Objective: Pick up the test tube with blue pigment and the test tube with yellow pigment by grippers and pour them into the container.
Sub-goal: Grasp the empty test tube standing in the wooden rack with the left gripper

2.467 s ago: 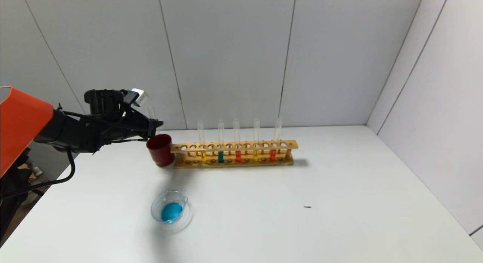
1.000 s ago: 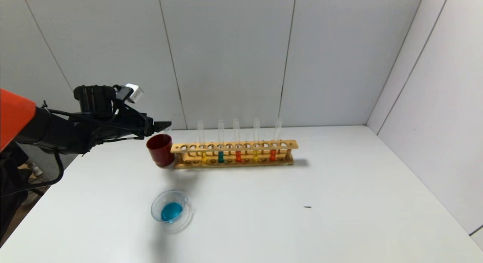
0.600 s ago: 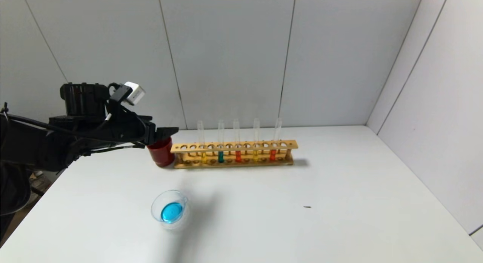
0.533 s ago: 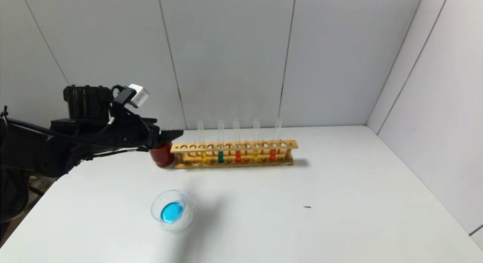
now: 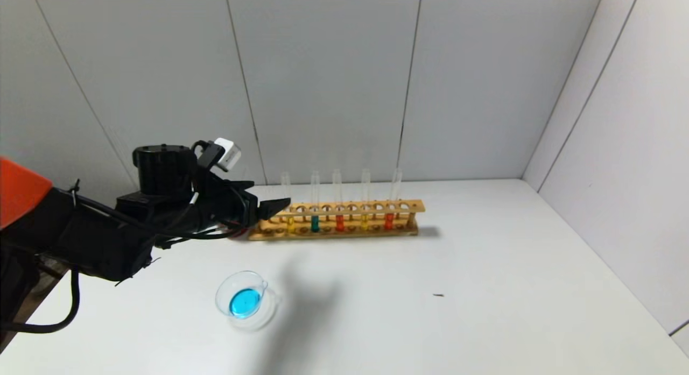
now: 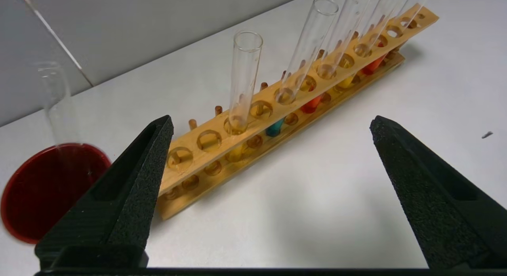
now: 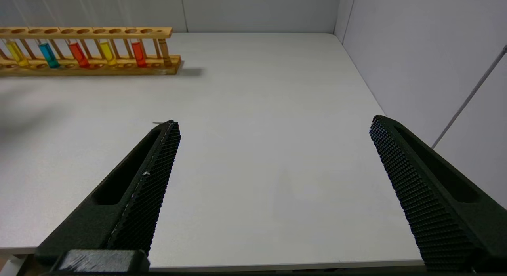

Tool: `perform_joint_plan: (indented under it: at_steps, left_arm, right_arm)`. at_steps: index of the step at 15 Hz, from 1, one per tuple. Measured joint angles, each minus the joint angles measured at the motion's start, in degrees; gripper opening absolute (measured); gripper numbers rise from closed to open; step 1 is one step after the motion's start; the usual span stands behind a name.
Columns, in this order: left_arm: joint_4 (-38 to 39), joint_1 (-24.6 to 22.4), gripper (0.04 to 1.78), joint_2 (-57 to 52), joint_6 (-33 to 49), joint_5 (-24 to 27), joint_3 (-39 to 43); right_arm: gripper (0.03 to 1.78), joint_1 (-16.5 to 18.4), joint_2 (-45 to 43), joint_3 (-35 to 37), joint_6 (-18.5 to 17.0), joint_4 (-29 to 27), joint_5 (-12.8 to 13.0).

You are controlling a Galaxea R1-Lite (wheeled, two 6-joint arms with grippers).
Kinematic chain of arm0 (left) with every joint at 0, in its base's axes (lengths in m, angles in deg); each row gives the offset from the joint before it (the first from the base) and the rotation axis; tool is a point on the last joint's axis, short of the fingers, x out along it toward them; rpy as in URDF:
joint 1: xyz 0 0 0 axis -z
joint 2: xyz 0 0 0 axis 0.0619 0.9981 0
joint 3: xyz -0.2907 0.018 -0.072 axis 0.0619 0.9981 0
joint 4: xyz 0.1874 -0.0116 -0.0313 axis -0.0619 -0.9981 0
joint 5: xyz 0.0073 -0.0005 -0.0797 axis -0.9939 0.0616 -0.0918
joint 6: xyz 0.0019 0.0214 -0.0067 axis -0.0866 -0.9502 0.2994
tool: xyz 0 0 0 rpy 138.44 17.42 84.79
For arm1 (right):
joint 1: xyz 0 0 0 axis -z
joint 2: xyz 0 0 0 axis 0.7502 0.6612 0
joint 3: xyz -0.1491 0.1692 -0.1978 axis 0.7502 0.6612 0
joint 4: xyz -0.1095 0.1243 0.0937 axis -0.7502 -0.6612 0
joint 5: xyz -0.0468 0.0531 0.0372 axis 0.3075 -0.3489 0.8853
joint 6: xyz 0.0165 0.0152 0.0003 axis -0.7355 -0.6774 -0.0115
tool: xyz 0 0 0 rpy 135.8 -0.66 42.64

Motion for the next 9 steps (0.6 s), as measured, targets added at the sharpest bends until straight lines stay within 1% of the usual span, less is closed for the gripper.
perform_joint_plan:
  at_steps: [4,9]
  left_arm:
    - [2.00,0.17,1.75,7.45,-0.13,-2.13,-5.50]
    - [1.34,0.11,1.75,15.32,-0.10,-2.45,-12.76]
  right_arm:
    - [1.75,0.05,0.00,0.00,0.00,0.00,0.00]
    - [1.75,0.02,0.00,0.00,0.00,0.00,0.00]
